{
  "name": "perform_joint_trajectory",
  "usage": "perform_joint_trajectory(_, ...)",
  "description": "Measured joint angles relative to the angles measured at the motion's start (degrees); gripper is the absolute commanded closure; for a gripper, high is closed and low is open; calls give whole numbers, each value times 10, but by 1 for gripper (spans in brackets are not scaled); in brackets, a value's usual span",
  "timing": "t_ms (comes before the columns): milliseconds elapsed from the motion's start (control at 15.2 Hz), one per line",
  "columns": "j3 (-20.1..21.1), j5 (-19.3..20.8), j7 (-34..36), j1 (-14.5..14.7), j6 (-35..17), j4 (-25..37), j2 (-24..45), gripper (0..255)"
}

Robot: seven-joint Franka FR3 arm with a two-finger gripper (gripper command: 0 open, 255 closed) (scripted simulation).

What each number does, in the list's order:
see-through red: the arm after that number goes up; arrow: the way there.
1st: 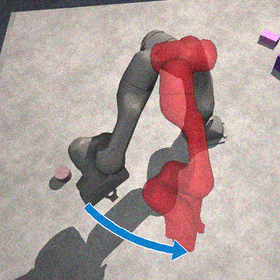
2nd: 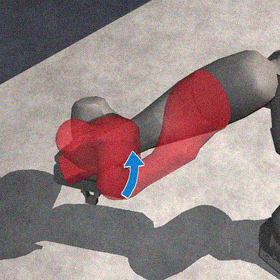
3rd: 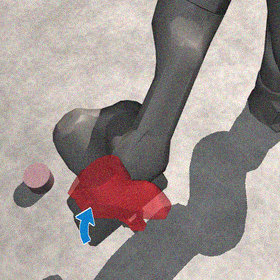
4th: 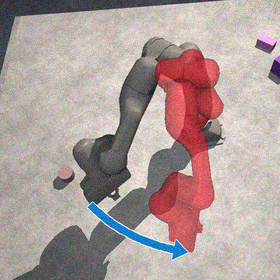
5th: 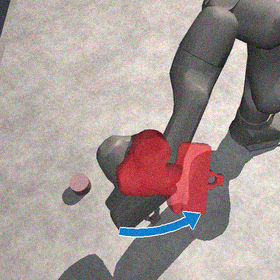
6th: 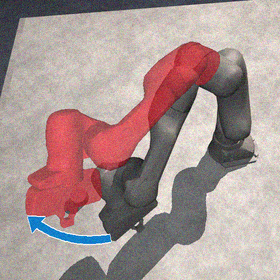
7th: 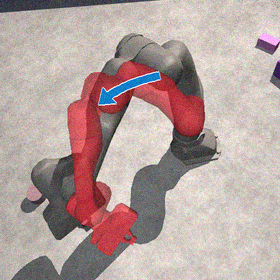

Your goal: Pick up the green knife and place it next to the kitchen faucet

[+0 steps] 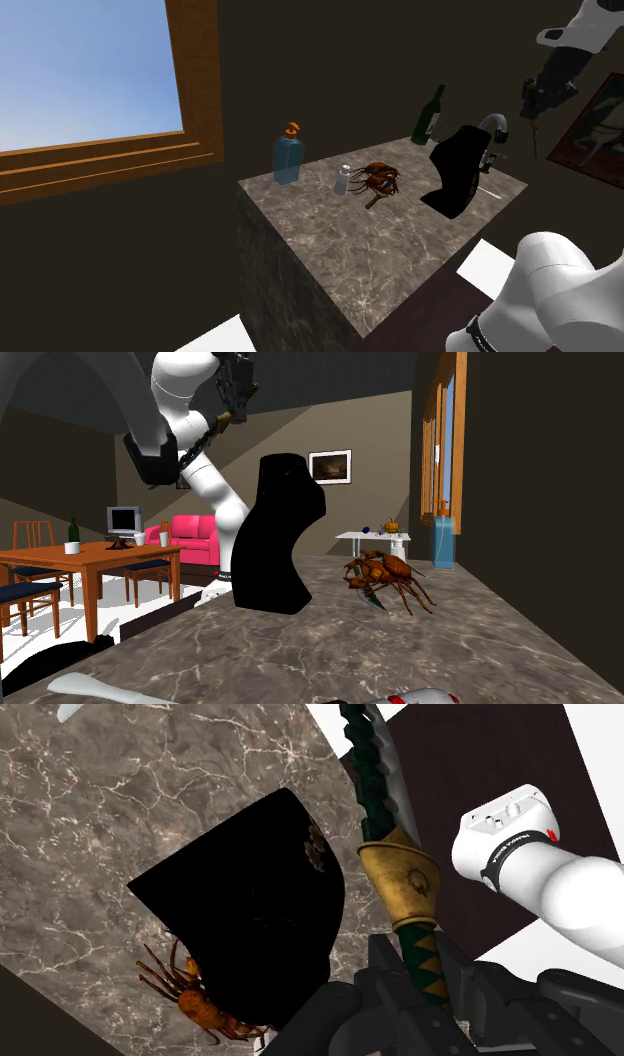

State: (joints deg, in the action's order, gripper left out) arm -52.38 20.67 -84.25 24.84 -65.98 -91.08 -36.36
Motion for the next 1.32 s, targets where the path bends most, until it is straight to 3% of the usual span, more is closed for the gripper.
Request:
perform_joint_trajectory(198, -73, 11, -52, 38, 7, 56, 25, 255)
perform_joint_trajectory(462, -217, 23, -120, 145, 22, 159, 59, 255)
perform_joint_trajectory(792, -392, 83, -178, 342, 72, 328, 31, 255)
perform_joint_trajectory(858, -441, 112, -196, 418, 99, 404, 11, 255)
perform_joint_trajectory(924, -462, 129, -205, 453, 113, 440, 1, 255)
perform_joint_trajectory(990, -466, 134, -208, 456, 111, 441, -3, 255)
perform_joint_trajectory(1122, -457, 130, -206, 432, 91, 408, -3, 255)
perform_joint_trajectory(1320, -430, 113, -196, 374, 50, 334, 2, 255)
